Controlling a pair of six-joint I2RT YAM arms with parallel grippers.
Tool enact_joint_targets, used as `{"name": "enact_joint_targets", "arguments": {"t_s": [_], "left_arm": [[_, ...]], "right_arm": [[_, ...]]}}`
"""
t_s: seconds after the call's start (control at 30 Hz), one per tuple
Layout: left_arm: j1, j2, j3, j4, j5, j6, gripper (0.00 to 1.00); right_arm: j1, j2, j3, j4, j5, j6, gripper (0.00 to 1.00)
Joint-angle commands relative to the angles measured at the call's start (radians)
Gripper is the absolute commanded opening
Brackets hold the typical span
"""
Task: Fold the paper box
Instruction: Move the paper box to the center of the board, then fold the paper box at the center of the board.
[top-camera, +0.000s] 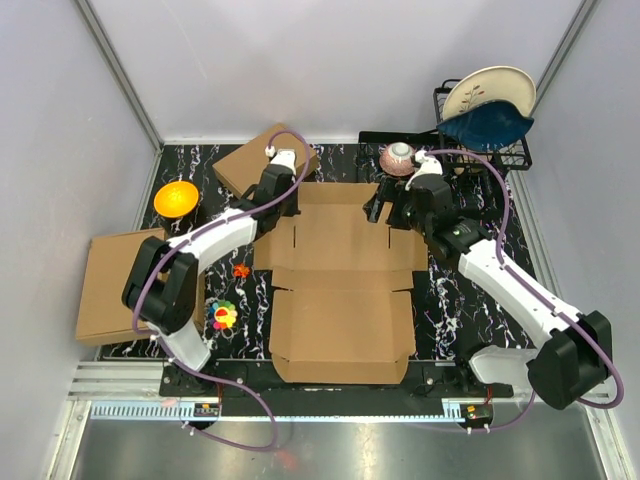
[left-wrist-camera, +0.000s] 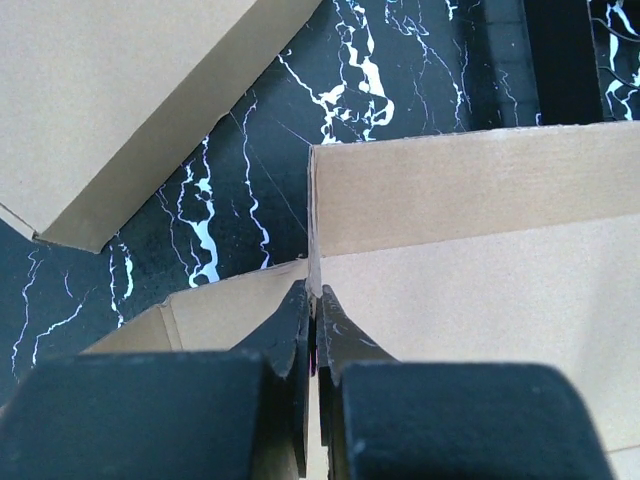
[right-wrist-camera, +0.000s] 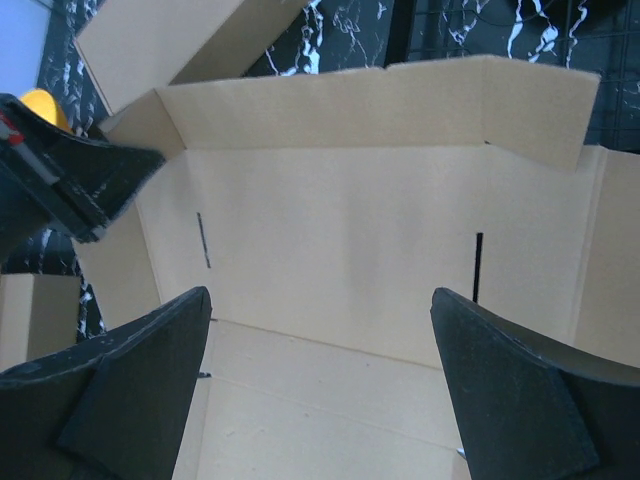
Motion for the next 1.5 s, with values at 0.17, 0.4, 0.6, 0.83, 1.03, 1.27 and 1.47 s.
{"name": "enact_joint_targets", "arguments": {"t_s": [0.17,0.4,0.6,0.83,1.03,1.27,1.47], "left_arm": [[-0.015,-0.161,-0.116,0.162,0.165,0.046,0.0],[-0.103,-0.322,-0.367,0.424,0.102,0.13,0.0],[-0.169,-0.376,-0.539,0.663,-0.021,0.176,0.0],[-0.278,-0.333,-0.759,1.113,-0.252,0.276,0.01],[-0.315,-0.206,-0.883,1.504,-0.282,0.32,0.02],[-0.322,-0.166,-0.895,1.538,-0.277,0.348,0.01],[-0.324,-0.195,-0.862,1.44,-0.253,0.363,0.0]], "right_arm": [[0.007,-0.066,0.037,-0.046,0.104,-0.095,0.89],[0.007,-0.132,0.018,-0.007,-0.031,-0.181,0.87],[0.054,-0.096,0.086,-0.087,-0.143,-0.319,0.86],[0.158,-0.058,0.087,-0.098,-0.031,-0.531,0.87],[0.165,-0.096,-0.07,0.109,-0.079,-0.698,0.9],[0.166,-0.054,-0.115,0.314,-0.229,-0.838,0.87],[0.165,0.088,-0.029,0.324,-0.295,-0.95,0.82]]}}
